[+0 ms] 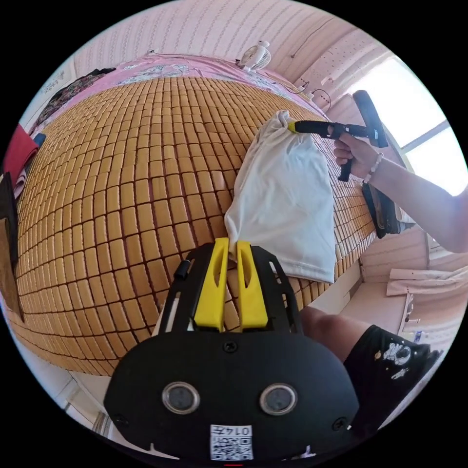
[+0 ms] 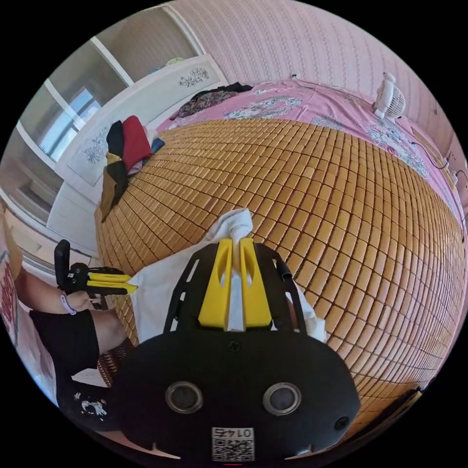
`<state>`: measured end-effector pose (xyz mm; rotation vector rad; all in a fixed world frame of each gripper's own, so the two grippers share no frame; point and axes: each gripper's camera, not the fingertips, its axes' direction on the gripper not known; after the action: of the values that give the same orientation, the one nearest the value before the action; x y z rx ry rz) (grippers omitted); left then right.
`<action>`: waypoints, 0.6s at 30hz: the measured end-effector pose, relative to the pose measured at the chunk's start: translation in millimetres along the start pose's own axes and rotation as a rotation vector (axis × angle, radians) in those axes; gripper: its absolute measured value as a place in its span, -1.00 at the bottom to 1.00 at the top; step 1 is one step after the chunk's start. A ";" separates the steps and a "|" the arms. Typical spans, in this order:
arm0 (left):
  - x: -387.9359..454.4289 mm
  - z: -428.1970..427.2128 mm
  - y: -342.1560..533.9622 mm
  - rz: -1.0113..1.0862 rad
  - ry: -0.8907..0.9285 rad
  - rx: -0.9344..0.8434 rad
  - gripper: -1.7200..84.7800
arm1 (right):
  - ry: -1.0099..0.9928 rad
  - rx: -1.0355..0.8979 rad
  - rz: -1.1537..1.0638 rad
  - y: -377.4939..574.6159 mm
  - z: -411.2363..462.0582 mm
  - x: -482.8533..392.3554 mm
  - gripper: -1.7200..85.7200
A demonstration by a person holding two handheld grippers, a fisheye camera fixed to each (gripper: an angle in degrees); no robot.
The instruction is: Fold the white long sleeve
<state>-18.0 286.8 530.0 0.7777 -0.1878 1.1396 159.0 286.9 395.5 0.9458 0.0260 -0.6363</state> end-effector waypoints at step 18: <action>186.9 -247.7 -47.1 0.926 0.280 0.186 -0.95 | 0.167 0.622 0.535 263.2 -379.6 -131.8 -0.93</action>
<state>43.7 575.3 423.0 0.6888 -0.2137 2.1515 282.0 751.2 402.9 1.5326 -0.2831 -0.0525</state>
